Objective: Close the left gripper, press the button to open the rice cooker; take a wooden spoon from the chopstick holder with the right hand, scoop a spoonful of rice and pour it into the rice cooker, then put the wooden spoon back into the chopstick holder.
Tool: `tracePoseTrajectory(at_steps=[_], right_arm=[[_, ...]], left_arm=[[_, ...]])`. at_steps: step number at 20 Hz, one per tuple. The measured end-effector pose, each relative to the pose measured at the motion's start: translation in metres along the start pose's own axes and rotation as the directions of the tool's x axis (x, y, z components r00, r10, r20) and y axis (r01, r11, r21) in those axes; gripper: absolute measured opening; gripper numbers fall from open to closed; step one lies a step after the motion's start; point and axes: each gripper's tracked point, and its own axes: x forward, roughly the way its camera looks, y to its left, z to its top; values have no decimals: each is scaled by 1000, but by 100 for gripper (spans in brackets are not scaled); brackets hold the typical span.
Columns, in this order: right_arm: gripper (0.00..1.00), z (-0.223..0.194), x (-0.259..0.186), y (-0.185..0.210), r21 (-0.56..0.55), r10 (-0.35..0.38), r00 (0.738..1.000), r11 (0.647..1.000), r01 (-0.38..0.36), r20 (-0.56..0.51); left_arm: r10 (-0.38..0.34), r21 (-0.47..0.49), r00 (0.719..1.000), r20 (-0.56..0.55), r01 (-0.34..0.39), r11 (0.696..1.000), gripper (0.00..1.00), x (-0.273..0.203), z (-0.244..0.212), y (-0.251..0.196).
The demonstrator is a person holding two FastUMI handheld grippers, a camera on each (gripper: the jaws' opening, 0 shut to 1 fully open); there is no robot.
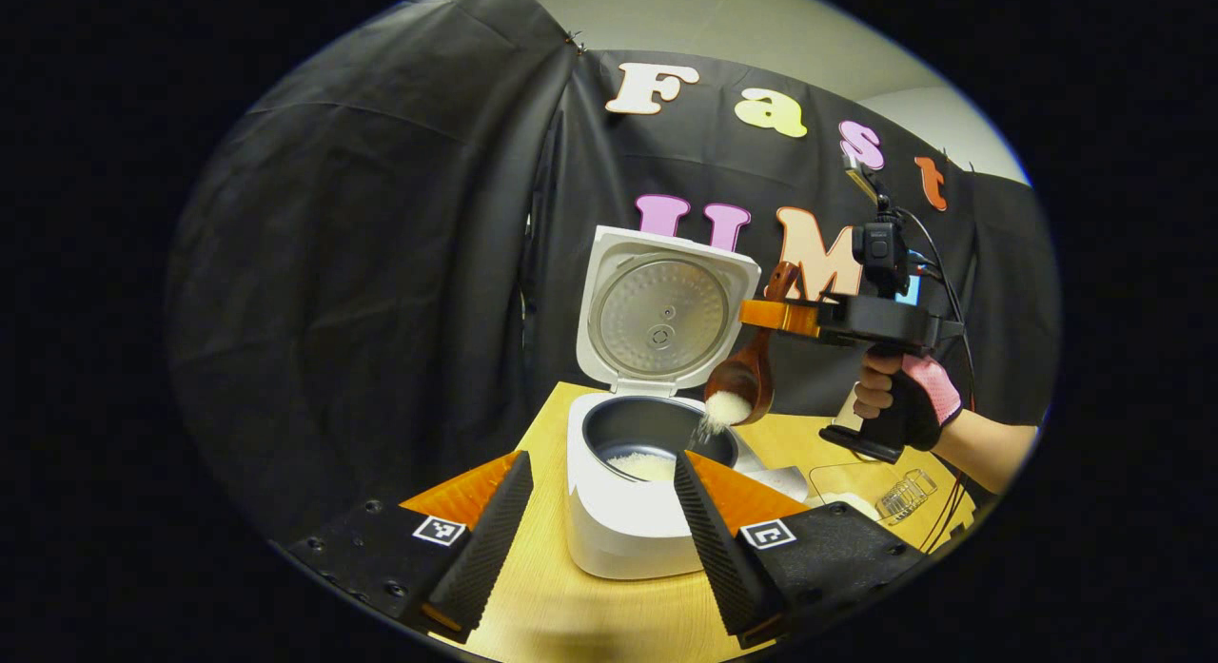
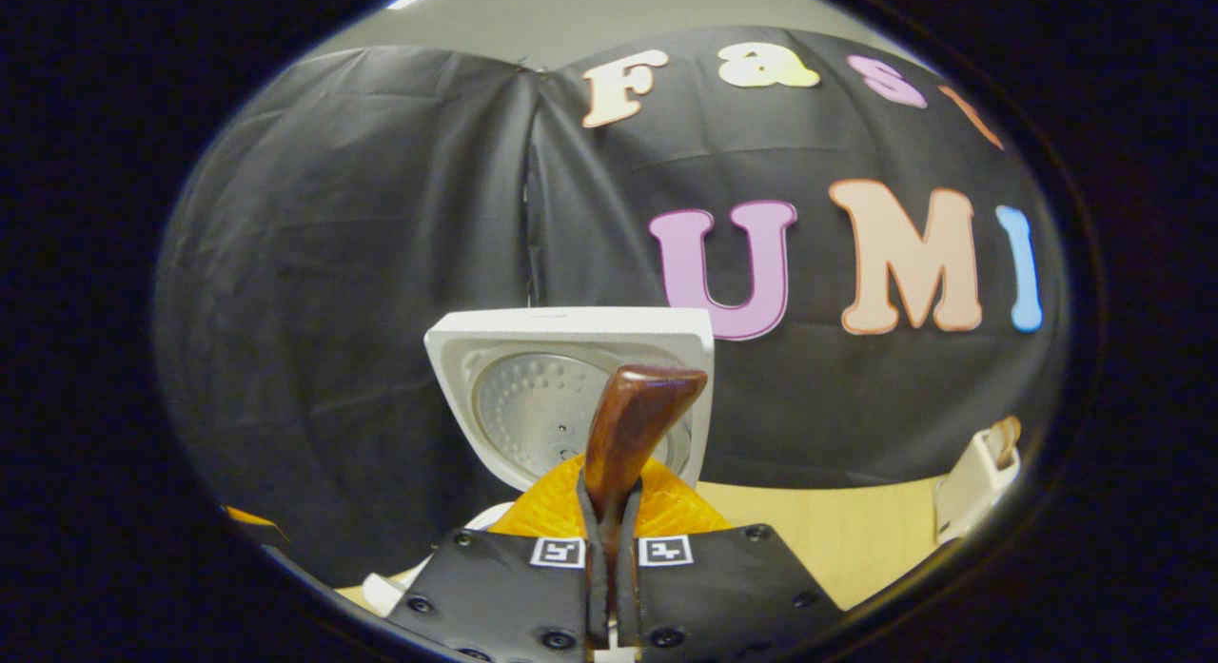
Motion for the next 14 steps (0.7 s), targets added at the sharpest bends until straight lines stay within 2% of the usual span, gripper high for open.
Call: tracePoseTrajectory(at_steps=[3, 7, 10, 14], right_arm=[[6, 7, -4, 15, -184, 7, 1000, 983, -2, 30], [8, 9, -4, 32, -392, 28, 998, 920, -3, 60], [7, 2, -5, 45, -528, 53, 997, 849, -12, 62], [6, -12, -11, 56, -695, 92, 993, 719, -18, 69]], left_arm=[[1, -4, 1000, -5, -1, 1000, 89, 1, -3, 2], [-4, -5, 1000, -1, 4, 1000, 89, -2, -1, 2], [-7, 2, 1000, 4, 7, 1000, 89, -3, -1, 2], [-18, 2, 1000, 3, 18, 1000, 89, -4, -1, 1]])
